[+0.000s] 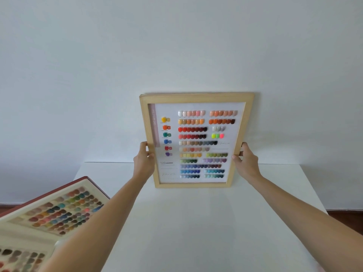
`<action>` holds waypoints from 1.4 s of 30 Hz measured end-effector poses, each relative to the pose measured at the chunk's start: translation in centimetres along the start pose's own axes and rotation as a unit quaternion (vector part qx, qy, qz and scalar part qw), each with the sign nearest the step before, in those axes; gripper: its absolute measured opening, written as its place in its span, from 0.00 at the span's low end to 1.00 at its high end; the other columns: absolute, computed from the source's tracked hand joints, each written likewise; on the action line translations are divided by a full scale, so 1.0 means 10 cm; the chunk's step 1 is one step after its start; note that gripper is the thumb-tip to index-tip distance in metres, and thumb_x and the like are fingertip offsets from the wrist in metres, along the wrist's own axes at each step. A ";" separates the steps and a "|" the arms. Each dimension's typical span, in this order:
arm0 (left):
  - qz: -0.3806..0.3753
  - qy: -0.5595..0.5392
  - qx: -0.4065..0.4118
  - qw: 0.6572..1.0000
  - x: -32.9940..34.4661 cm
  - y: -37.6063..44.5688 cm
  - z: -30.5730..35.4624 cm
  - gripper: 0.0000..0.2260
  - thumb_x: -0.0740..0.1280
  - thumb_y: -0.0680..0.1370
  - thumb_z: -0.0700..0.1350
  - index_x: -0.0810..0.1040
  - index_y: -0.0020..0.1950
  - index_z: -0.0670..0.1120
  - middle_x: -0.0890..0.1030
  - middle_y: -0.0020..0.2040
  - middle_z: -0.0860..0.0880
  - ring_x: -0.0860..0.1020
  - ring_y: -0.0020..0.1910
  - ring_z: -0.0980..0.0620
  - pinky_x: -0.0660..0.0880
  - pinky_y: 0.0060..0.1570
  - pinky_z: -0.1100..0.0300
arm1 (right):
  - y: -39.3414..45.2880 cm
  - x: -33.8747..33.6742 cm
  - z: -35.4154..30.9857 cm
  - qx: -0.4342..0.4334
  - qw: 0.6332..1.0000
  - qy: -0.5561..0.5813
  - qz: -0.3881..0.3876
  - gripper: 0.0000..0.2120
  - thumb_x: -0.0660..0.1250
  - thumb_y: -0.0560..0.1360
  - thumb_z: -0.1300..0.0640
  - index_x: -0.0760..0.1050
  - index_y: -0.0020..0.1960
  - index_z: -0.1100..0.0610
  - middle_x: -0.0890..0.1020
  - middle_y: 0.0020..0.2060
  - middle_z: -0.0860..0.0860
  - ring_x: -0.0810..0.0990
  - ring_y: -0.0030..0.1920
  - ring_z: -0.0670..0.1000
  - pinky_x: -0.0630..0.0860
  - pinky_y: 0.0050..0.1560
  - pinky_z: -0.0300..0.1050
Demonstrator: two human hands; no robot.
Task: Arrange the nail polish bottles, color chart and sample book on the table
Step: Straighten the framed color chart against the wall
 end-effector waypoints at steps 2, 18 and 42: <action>-0.006 -0.002 -0.001 1.000 0.00 -0.01 0.00 0.11 0.54 0.82 0.38 0.67 0.60 0.52 0.77 0.51 0.48 0.77 0.42 0.56 0.77 0.34 0.60 | 0.00 0.00 0.01 0.005 1.000 -0.001 0.001 0.11 0.63 0.77 0.64 0.67 0.58 0.56 0.77 0.47 0.49 0.76 0.47 0.51 0.73 0.48 0.43; -0.027 -0.002 -0.003 1.000 -0.07 -0.23 0.18 0.19 0.55 0.83 0.42 0.60 0.73 0.53 0.73 0.69 0.44 0.74 0.62 0.44 0.77 0.55 0.49 | -0.26 -0.16 -0.01 0.046 0.999 -0.012 -0.021 0.24 0.65 0.77 0.59 0.60 0.70 0.53 0.76 0.60 0.60 0.74 0.61 0.57 0.72 0.59 0.51; -0.151 0.020 0.283 0.947 1.07 -2.04 1.46 0.18 0.65 0.79 0.40 0.71 0.69 0.45 0.75 0.67 0.48 0.73 0.66 0.50 0.66 0.62 0.62 | -2.00 -1.86 0.67 0.090 0.993 -0.014 0.068 0.11 0.66 0.75 0.61 0.75 0.57 0.55 0.81 0.51 0.56 0.77 0.44 0.52 0.71 0.34 0.35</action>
Point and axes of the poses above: each hand's wrist, its own y-axis towards the middle knuckle, its own x-axis out of the palm, z = x × y, the point moved 10 cm from there along y, towards the middle knuckle
